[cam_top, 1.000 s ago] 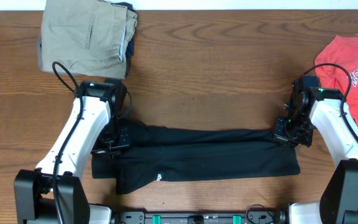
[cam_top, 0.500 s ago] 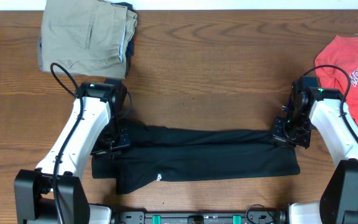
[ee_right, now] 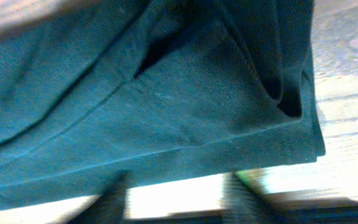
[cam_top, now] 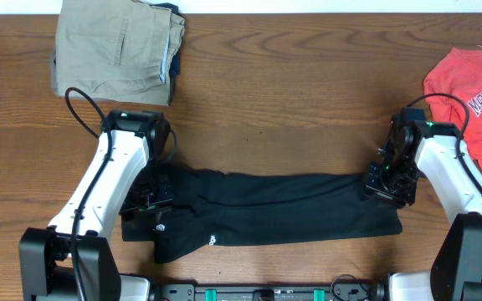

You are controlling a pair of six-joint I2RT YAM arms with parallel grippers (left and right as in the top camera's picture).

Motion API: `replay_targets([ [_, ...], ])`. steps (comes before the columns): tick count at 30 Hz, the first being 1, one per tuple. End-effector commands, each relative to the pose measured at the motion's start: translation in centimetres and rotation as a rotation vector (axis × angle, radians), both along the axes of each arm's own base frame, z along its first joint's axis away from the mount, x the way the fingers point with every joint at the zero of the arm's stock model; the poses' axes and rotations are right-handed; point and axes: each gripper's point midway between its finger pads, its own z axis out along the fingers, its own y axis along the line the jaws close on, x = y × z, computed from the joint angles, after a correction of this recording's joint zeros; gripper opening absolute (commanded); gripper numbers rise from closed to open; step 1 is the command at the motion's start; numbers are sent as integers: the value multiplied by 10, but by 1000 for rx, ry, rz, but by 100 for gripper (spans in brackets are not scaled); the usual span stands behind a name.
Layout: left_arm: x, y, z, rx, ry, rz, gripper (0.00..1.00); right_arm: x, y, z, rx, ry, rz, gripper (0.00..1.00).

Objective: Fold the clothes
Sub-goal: 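Fold the top edge down toward the bottom edge with both grippers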

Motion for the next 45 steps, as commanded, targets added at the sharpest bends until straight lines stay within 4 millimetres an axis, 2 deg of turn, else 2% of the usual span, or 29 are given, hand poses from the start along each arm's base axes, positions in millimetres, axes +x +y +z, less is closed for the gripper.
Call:
replay_targets([
  [1, -1, 2, 1, 6, 4, 7, 57, -3, 3, 1, 2, -6, 9, 72],
  [6, 0, 1, 0, 5, -3, 7, 57, 1, 3, 0, 2, -23, 9, 73],
  [11, 10, 0, -4, -3, -48, 6, 57, 9, 2, 1, 1, -53, 5, 74],
  [13, 16, -2, -6, -11, -73, 8, 57, 13, 2, 4, 0, -65, 5, 79],
  [15, 23, -11, -9, -65, -99, 1, 56, 17, 5, 7, 23, -81, 16, 85],
  [17, 31, -27, -12, -168, -129, -29, 54, 21, 15, 9, 88, -106, 66, 84],
  [18, 36, -34, -13, -211, -149, -43, 48, 21, 22, 10, 134, -118, 100, 79],
  [19, 41, -42, -14, -253, -170, -59, 42, 22, 29, 12, 180, -132, 130, 62],
  [20, 45, -48, -15, -280, -188, -74, 32, 22, 34, 14, 214, -141, 151, 30],
  [21, 49, -54, -16, -300, -207, -90, 20, 22, 40, 16, 250, -151, 165, 9],
  [22, 52, -59, -16, -306, -223, -106, 11, 23, 44, 17, 271, -155, 166, 1],
  [23, 55, -62, -17, -310, -234, -121, 6, 23, 46, 18, 284, -157, 166, 1],
  [28, 58, -84, -22, -327, -267, -208, 6, 27, 55, 17, 291, -182, 201, 1],
  [32, 58, -97, -33, -325, -293, -200, 6, 38, 66, 10, 289, -242, 246, 1],
  [38, 56, -100, -58, -319, -309, -161, 6, 36, 78, -10, 284, -239, 218, 1],
  [41, 51, -98, -69, -317, -303, -161, 6, 30, 76, -20, 275, -225, 206, 1],
  [45, 41, -91, -79, -289, -279, -142, 6, 23, 50, -36, 109, -172, 116, 1],
])
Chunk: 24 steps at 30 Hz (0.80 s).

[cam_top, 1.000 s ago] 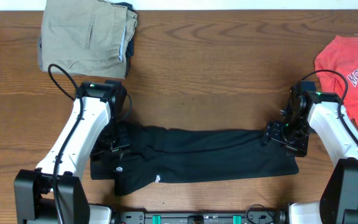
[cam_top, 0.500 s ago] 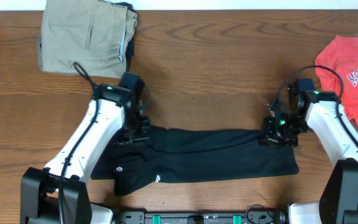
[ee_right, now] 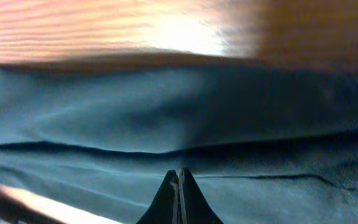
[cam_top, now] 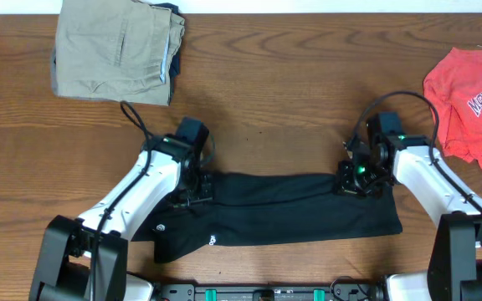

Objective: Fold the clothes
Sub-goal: 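Fold the top edge down toward the bottom edge with both grippers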

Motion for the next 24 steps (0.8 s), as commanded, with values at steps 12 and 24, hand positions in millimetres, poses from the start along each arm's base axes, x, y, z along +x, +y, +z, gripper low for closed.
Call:
replay_targets([
  [12, -20, 37, -33, 93, 57, 151, 6, -27, -27, -32, -180, 91, -149, 1],
  [24, -21, 68, -41, 97, 81, 313, 8, -32, -58, -38, -286, 123, -287, 1],
])
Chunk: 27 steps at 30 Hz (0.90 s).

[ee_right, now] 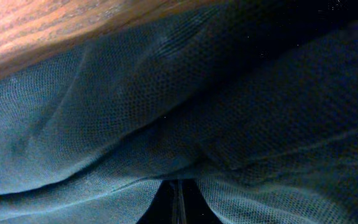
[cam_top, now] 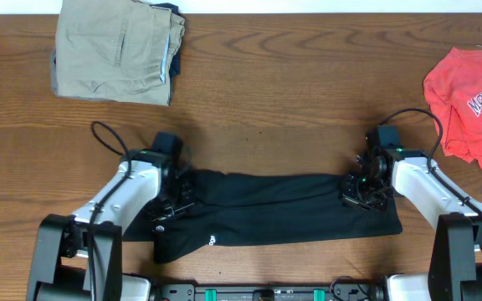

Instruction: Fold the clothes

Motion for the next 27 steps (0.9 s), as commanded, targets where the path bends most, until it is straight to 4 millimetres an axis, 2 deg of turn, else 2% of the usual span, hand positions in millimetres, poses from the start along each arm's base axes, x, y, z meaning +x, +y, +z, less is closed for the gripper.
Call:
replay_targets([
  [1, -7, 22, -8, 50, 34, 75, 8, -13, -36, -12, -152, 53, -68, 1],
  [5, -4, 33, -8, 45, 30, 102, 9, -13, -47, -12, -154, 57, -114, 1],
  [8, -2, 36, -8, 44, 25, 121, 16, -10, -56, -12, -156, 48, -138, 1],
  [15, 18, 31, -7, 11, -48, 127, 17, 1, -74, -8, -154, 13, -181, 1],
  [19, 40, 23, -3, -34, -120, 161, 17, 15, -80, 0, -157, -24, -198, 1],
  [27, 93, 18, 12, -77, -311, 203, 17, 60, -90, 27, -162, -154, -216, 4],
])
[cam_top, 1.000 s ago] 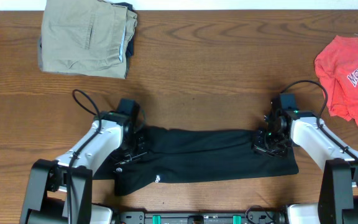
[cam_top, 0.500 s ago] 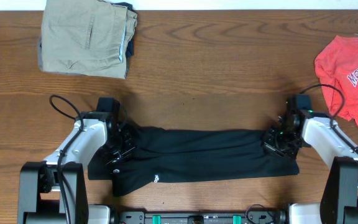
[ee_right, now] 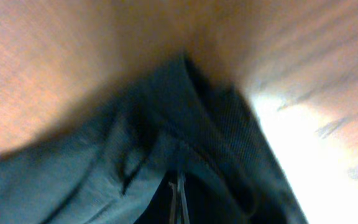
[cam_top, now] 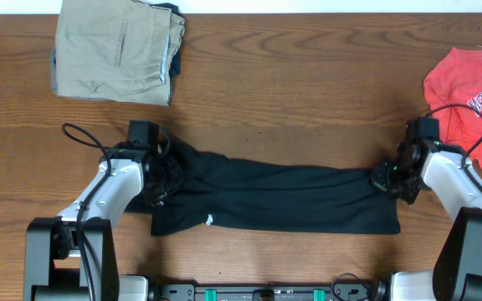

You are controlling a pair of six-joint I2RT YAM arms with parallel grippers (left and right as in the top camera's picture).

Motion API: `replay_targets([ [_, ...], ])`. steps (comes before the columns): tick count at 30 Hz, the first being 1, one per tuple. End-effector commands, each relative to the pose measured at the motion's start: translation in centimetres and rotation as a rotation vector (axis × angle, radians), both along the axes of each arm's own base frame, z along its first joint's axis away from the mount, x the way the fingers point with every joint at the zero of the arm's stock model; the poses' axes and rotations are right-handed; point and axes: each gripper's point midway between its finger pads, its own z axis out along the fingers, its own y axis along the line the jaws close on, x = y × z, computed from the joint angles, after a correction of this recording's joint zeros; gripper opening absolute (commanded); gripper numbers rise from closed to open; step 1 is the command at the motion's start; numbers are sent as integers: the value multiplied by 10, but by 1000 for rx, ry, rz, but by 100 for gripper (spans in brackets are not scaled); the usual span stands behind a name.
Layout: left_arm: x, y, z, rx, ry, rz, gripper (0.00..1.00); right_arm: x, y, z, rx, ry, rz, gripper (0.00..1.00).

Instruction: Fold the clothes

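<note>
A black garment lies as a long band across the near part of the table. My left gripper sits on its bunched far-left corner; the wrist hides the jaws, but the cloth gathers up into it. My right gripper is at the garment's far-right corner. In the right wrist view the right gripper has its fingertips pressed together, with dark cloth lying around them and bare wood beyond.
Folded khaki trousers lie at the far left over a dark item. A red printed T-shirt lies at the right edge, close to my right arm. The wooden table shows between them.
Both grippers have moved outward and a little away from me. The garment's far corners went with them, so the band now lies wider and flatter. The right wrist view now shows the cloth's edge and bare wood.
First my grippers stood at the garment's two ends. Then both were further inward along its far edge, the right one shut. Then they sat lower on the cloth. Now they are back out at the ends with the garment stretched between them.
</note>
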Motion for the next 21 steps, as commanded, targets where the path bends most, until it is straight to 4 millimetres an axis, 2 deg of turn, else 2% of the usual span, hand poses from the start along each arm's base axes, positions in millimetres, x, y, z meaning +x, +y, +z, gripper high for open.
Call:
replay_targets([
  [1, 26, 5, 8, 16, -74, 33, 17, 25, -14, 16, -54, -65, 1, 5],
  [4, 46, 6, 18, 20, -149, 34, 17, 44, -17, 34, -56, -115, 7, 5],
  [6, 52, 7, 25, 30, -159, 25, 17, 47, -18, 46, -53, -110, 17, 4],
  [10, 55, 11, 52, 62, -125, -21, 17, 44, -24, 77, -82, -66, 69, 10],
  [11, 55, 13, 61, 80, -114, -43, 25, 39, -30, 85, -107, -41, 60, 12],
  [12, 55, 15, 65, 92, -108, -47, 29, 36, -34, 88, -118, -28, 53, 13],
  [15, 51, 22, 78, 138, -72, -47, 51, 29, -45, 92, -122, -9, -3, 33],
  [17, 47, 23, 79, 144, -58, -66, 68, 23, -56, 88, -117, 3, -70, 70],
  [18, 45, 23, 78, 144, -49, -67, 72, 20, -61, 86, -115, 9, -100, 96],
  [19, 43, 23, 78, 144, -39, -67, 73, 15, -68, 82, -113, 19, -129, 99],
  [21, 38, 23, 77, 144, -19, -69, 75, 5, -78, 75, -107, 38, -171, 99],
])
